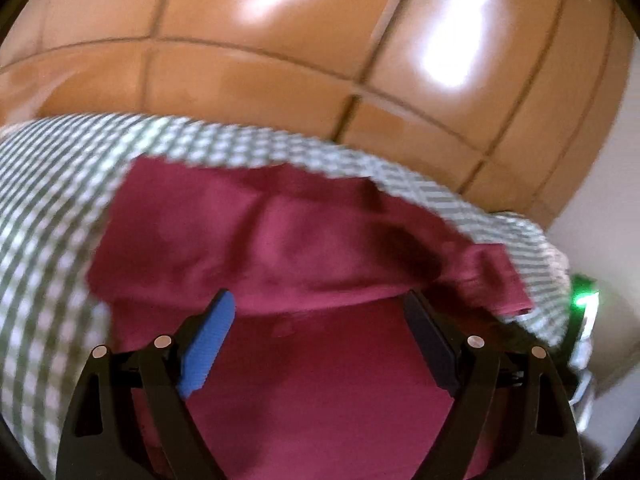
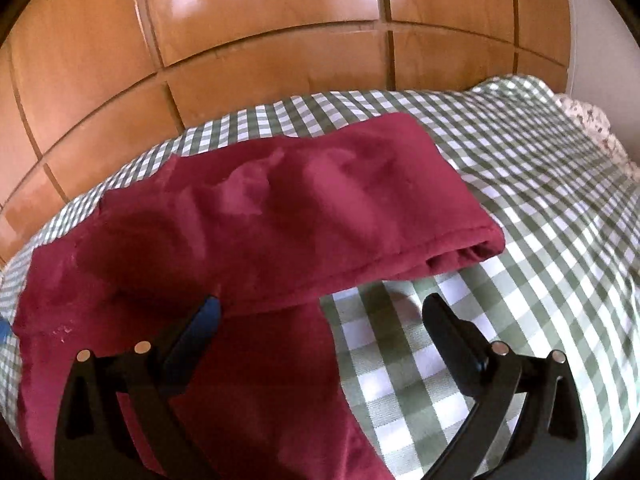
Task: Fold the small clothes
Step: 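Fold the held sleeve across the sweatshirt body with the right gripper and release, then grasp the sweatshirt side edge with the left gripper and fold it inward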
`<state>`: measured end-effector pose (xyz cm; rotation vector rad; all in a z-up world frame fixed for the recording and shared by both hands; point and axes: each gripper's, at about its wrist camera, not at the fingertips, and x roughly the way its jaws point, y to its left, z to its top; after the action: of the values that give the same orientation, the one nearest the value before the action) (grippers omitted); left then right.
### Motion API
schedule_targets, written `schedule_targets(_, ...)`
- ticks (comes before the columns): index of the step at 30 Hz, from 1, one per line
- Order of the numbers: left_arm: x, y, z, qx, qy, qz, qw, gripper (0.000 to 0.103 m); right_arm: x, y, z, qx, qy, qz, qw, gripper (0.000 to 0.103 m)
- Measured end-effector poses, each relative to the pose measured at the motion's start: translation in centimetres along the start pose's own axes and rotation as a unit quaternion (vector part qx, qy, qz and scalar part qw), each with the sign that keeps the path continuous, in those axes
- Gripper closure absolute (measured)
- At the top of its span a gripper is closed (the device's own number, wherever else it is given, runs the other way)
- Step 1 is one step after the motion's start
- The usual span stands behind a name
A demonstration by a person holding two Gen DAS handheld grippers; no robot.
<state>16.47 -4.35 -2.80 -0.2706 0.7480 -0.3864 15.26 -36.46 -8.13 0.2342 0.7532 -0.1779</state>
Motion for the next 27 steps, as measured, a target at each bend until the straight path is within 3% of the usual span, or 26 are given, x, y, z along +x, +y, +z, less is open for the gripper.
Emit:
schedule_targets(4, 2.7, -3.4, 1.6, 0.013, 0.027, -0.041, 0.9987, 0.018, 0.3, 0.3, 0.1, -0.001, 0.003, -0.003, 1.0, 0.002)
schedule_targets(15, 12.2, -7.9, 2.8, -0.033, 0.133, -0.07, 0.9881, 0.043, 0.3, -0.1, -0.2, 0.008, 0.003, 0.008, 1.0, 0.002)
schedule_targets(18, 14.0, -8.2, 2.5, -0.052, 0.157, -0.071, 0.9836, 0.06, 0.3, -0.2, -0.2, 0.009, -0.001, 0.008, 1.0, 0.002)
schedule_targets(20, 14.9, -8.3, 2.3, -0.056, 0.168, -0.063, 0.9821, 0.089, 0.3, -0.2, -0.2, 0.01, -0.001, 0.01, 1.0, 0.002)
schedule_targets(24, 13.8, -8.6, 2.9, -0.045, 0.139, -0.064, 0.9871, 0.093, 0.1, -0.7, -0.3, 0.019, -0.008, 0.022, 1.0, 0.002)
schedule_targets(27, 11.8, -8.3, 4.3, -0.039, 0.096, -0.071, 0.9921, 0.094, -0.4, -1.1, -0.4, 0.032, -0.023, 0.02, 0.999, 0.002)
